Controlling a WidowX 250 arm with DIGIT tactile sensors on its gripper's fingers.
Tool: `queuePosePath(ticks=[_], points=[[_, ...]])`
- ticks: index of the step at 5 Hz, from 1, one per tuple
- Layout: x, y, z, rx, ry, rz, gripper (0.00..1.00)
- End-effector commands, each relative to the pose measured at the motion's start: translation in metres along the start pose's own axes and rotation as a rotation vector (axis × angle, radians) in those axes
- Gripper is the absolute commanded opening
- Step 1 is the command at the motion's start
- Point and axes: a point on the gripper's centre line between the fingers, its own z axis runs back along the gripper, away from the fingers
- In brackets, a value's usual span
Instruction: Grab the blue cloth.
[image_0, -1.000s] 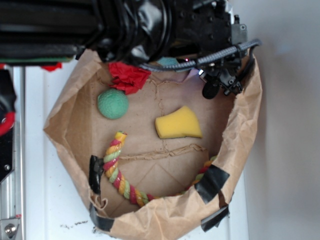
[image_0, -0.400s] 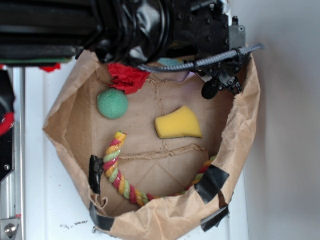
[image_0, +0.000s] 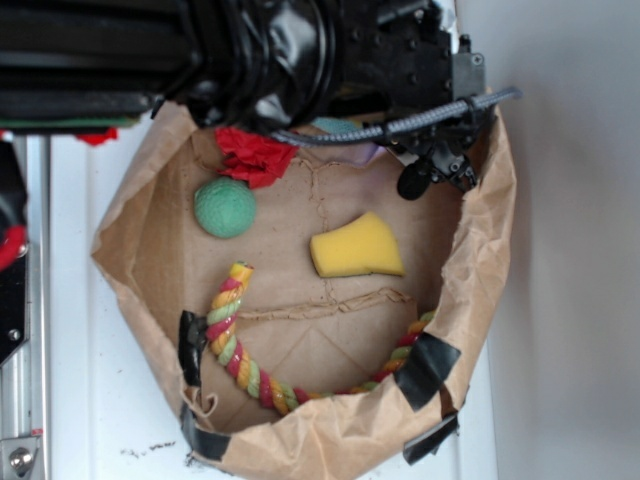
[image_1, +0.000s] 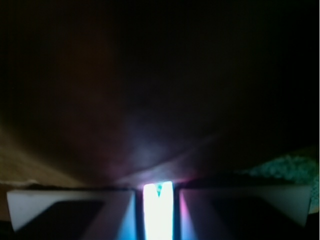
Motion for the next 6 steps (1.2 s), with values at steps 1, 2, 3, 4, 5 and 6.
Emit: queuePosePath(ticks=[1,2,3,4,5,6], points=[[0.012,0.024,0.037,-0.052,-0.074,0.007,0.75],[0.016,0.025,0.034,-0.031,-0.07,0.041,1.0],[0.02,0.025,0.027,-0.013,-0.101,0.08,1.0],[0.029,0.021,0.022,-0.013,-0.118,0.147,1.0],[0.036,0.019,0.017,-0.006,-0.115,0.192,1.0],[0.034,0.014,0.008,-0.002,-0.132,0.195,1.0]])
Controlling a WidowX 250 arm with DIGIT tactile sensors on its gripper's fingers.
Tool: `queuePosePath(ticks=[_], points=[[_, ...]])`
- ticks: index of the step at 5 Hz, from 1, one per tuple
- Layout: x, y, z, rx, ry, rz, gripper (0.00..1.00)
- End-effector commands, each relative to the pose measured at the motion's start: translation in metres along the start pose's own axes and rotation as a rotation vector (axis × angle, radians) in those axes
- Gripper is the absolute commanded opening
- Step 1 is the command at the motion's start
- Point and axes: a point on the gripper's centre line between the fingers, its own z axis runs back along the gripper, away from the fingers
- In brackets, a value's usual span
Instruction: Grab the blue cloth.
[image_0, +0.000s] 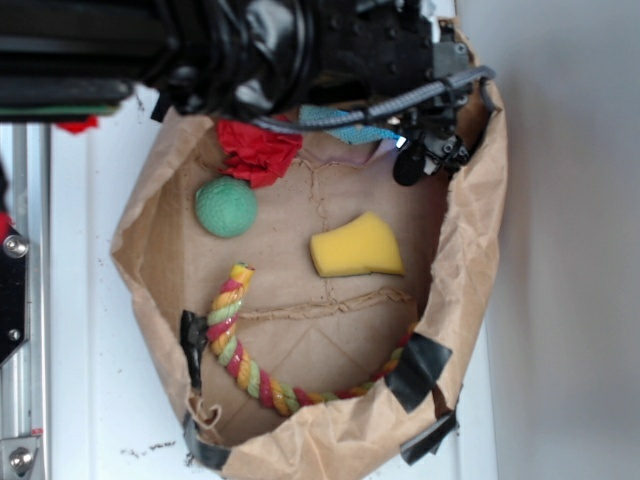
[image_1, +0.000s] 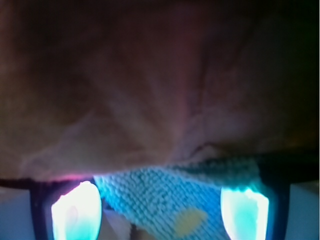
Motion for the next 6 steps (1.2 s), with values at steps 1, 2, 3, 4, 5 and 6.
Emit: queuePosePath(ticks=[1,2,3,4,5,6], points=[[0.0184,-0.0099,0.0002,-0.02,-0.102,0.019,1.0],[0.0192,-0.0095,-0.0055,0.011,-0.083,0.002,1.0],[0.0218,-0.0094,-0.0039,0.0,-0.061,0.015,0.0],[0.0223,-0.0091,-0.002,0.002,-0.066,0.008,0.0],[0.0217,-0.0089,-0.0017,0.002,-0.067,0.002,0.0],[0.0206,-0.0086,-0.0014,0.001,-0.065,-0.002,0.0]])
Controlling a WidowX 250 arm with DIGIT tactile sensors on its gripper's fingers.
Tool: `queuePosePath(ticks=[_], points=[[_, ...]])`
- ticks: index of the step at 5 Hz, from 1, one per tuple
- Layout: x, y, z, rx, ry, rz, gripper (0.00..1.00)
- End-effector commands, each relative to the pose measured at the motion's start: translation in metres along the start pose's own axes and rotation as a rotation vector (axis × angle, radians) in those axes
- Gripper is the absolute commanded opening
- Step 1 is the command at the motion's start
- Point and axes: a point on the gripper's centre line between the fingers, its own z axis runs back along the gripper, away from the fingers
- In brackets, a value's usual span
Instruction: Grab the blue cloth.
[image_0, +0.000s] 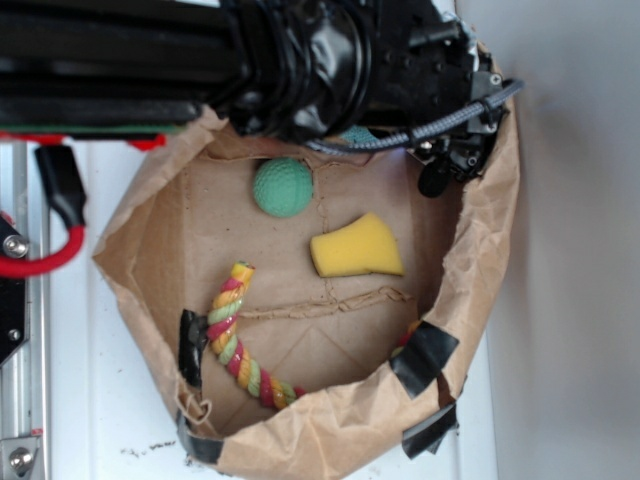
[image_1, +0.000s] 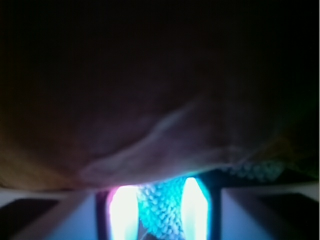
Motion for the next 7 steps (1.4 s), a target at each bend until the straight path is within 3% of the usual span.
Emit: queuePosePath(ticks=[1,4,5,6,7], points=[[0.019,0.003,0.012,-0.027,-0.049,0.013,0.0],[0.017,0.007,0.016,-0.028,-0.04,0.004,0.0],[0.01,0.024,0.033,-0.061,-0.007,-0.02,0.0],[0.004,0.037,0.054,-0.137,0.0,-0.064,0.0],[0.001,0.039,0.063,-0.165,0.01,-0.084,0.0]])
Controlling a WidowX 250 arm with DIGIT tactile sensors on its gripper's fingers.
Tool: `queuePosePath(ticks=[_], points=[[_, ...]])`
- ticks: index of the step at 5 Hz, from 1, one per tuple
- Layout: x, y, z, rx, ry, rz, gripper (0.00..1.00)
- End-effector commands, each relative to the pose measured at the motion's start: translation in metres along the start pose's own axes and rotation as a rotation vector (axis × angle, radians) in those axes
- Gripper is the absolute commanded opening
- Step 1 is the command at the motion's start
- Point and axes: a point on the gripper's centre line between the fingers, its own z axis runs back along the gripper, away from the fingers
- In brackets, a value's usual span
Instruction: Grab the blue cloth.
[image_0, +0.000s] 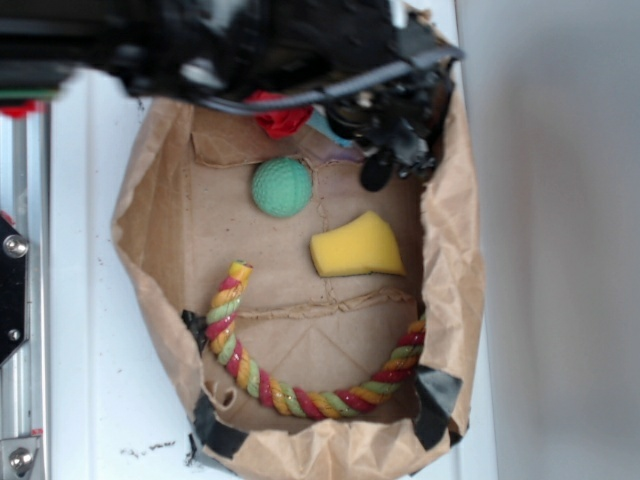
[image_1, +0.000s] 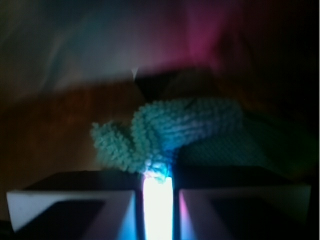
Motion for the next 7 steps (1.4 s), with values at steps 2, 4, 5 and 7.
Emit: queuePosePath(ticks=[2,4,5,7], points=[[0.006,0.009,0.039,-0.09,-0.063,-0.041,0.0],[-0.004,0.0,0.064,-0.093,0.0,-0.183,0.0],[-0.005,-0.014,0.078,-0.058,0.078,-0.295,0.0],[-0.031,-0.01,0.128,-0.134,0.099,-0.612,0.0]])
